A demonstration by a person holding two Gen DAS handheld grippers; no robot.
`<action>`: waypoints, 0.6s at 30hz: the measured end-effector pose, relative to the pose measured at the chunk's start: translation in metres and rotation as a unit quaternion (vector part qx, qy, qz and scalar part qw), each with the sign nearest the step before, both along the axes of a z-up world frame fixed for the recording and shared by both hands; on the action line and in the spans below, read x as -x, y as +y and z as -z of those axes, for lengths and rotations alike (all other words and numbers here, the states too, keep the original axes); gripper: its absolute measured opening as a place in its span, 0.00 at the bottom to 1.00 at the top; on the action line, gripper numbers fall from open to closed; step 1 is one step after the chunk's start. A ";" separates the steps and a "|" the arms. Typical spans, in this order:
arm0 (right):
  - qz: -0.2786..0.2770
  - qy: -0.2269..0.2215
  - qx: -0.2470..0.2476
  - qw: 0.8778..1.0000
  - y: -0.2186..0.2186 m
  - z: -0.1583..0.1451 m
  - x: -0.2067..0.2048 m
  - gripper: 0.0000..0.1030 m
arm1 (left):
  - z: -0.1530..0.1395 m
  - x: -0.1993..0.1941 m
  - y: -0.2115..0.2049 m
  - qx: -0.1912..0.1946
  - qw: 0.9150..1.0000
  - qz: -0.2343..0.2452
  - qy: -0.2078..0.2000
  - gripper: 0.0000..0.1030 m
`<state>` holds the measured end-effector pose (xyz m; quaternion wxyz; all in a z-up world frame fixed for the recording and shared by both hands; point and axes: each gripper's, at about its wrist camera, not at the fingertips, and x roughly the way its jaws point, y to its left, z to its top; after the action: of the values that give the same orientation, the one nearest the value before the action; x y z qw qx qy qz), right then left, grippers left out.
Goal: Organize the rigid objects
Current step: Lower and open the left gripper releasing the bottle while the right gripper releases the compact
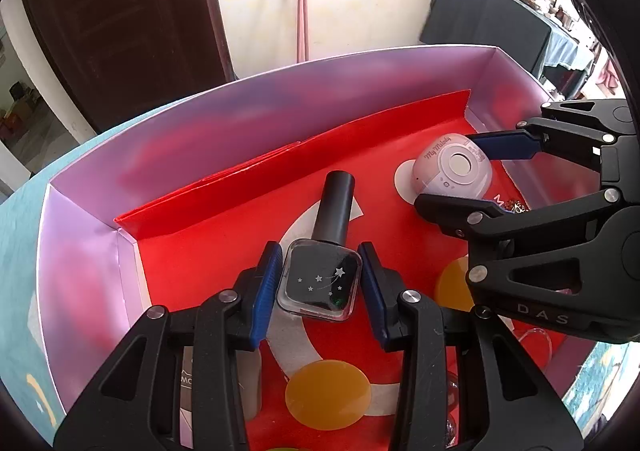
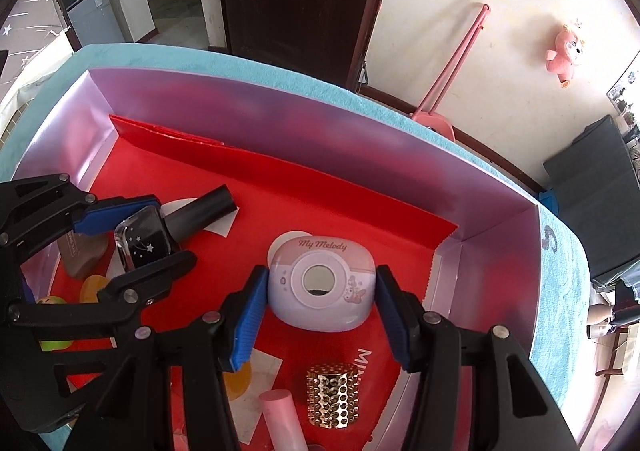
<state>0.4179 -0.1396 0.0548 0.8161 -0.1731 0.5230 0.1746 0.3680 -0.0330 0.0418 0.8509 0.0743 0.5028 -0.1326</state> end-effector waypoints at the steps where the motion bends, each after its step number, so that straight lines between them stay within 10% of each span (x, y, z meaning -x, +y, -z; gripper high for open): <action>1: 0.000 0.000 0.000 1.000 -0.001 0.000 0.000 0.54 | 0.000 0.000 0.000 0.000 1.000 -0.001 0.000 0.36; 18: -0.001 0.000 0.004 1.000 0.000 0.002 0.002 0.55 | -0.002 0.002 -0.003 -0.005 1.000 -0.003 -0.002 0.37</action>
<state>0.4159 -0.1393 0.0524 0.8152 -0.1770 0.5233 0.1737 0.3664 -0.0356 0.0434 0.8516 0.0776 0.5025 -0.1274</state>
